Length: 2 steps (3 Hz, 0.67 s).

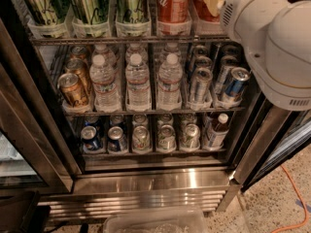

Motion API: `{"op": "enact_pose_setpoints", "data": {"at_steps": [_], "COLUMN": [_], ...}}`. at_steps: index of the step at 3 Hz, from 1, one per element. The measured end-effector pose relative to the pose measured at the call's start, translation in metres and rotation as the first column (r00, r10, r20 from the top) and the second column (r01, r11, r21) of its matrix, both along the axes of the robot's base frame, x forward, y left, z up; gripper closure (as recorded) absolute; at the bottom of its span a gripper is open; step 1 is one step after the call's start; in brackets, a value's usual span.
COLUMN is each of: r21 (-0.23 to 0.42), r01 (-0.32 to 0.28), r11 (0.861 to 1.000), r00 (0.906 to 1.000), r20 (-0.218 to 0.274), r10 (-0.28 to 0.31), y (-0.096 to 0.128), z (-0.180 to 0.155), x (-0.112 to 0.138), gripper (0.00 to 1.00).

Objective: Pick coke can from top shelf of fridge

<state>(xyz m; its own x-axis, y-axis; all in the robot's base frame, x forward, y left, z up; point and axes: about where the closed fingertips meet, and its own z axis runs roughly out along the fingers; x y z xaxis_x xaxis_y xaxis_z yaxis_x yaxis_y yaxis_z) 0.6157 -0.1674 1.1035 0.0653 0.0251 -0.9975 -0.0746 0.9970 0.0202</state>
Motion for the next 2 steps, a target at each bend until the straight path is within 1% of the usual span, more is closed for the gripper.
{"op": "enact_pose_setpoints", "data": {"at_steps": [1,2], "r21": [0.022,0.038], "r01": [-0.059,-0.105], "r11": [0.998,0.994], "r00": [0.9983,0.9945], "r20": [0.001,0.007], "r10": [0.059,0.104], "y": [0.012,0.022], "z": [0.013,0.023], "x": [-0.008,-0.012], "gripper": [1.0,1.0]}}
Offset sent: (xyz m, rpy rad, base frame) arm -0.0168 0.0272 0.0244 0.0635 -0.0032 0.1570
